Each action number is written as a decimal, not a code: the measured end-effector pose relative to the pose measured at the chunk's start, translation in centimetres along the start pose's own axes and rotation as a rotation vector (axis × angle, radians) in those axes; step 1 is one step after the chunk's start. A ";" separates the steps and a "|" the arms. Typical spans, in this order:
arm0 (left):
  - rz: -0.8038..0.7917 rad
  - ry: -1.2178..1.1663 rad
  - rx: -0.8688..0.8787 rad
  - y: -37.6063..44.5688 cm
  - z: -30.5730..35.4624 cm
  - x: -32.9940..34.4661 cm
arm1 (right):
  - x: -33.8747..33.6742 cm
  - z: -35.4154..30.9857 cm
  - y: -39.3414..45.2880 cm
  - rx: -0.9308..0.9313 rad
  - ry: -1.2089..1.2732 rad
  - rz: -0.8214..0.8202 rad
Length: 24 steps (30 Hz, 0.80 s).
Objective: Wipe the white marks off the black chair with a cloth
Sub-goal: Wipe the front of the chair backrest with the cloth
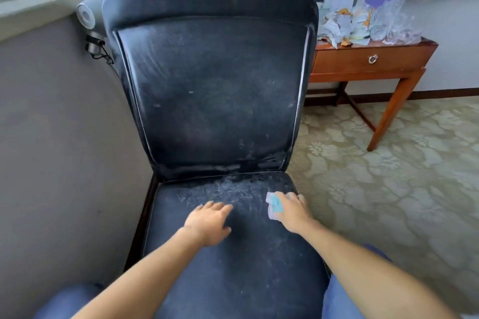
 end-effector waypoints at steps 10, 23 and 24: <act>-0.205 -0.041 -0.049 -1.3 7.2 7.7 | 0.9 3.9 -4.6 -0.023 0.061 0.043; 0.156 0.017 0.036 -2.2 4.8 11.5 | 2.1 -0.3 3.1 0.058 0.222 0.280; 0.195 0.023 0.056 -2.2 3.6 11.1 | 2.6 -0.6 4.1 0.066 0.226 0.310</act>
Point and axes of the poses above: each hand's wrist, its own y-axis towards the middle knuckle, its own x-axis out of the palm, z = x × y, the point moved 2 cm from there along y, towards the middle knuckle, and after that the axes turned 14 degrees about y, right-handed, at the moved point
